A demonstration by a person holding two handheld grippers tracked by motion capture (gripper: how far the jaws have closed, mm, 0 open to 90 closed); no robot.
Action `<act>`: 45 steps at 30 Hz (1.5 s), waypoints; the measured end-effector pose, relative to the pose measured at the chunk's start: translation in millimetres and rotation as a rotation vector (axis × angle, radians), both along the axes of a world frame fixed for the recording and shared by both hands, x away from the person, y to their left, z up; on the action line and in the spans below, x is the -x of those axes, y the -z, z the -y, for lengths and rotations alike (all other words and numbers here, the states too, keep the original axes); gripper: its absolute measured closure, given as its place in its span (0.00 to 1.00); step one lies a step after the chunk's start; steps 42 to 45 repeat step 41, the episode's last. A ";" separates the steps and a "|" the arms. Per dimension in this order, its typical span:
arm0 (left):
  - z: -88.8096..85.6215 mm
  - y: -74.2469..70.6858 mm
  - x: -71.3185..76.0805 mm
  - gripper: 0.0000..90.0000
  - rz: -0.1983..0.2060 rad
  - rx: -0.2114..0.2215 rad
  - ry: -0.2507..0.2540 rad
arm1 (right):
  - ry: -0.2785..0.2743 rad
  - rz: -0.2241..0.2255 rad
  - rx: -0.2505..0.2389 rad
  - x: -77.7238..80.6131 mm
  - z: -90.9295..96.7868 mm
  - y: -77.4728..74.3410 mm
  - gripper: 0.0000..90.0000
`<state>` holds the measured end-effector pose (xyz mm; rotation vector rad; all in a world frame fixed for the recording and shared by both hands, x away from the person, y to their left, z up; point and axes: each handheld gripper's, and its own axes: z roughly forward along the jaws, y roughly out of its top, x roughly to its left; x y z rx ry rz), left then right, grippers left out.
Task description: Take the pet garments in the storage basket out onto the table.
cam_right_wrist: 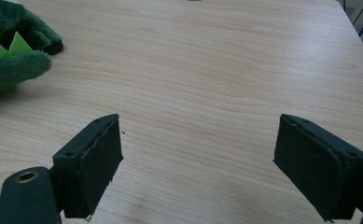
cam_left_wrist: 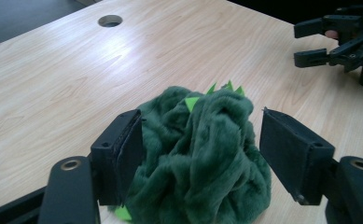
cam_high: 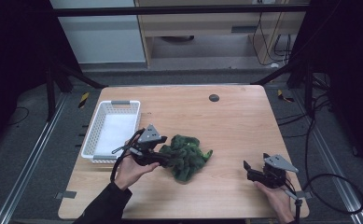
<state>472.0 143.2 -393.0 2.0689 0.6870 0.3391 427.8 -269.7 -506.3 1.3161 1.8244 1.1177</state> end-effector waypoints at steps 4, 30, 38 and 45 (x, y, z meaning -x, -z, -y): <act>-11.3 5.3 5.9 0.35 0.006 0.035 -0.036 | 0.001 -0.001 0.000 0.1 -0.1 0.0 0.16; -59.1 45.4 37.2 0.45 0.001 0.124 -0.172 | -0.001 0.003 0.012 1.2 -0.5 0.2 0.16; -68.9 54.8 48.6 0.46 -0.006 0.127 -0.191 | -0.001 0.001 0.010 1.2 -0.6 0.2 0.16; -73.9 57.9 52.8 0.47 -0.005 0.126 -0.195 | -0.002 0.001 0.011 1.1 -0.6 0.2 0.16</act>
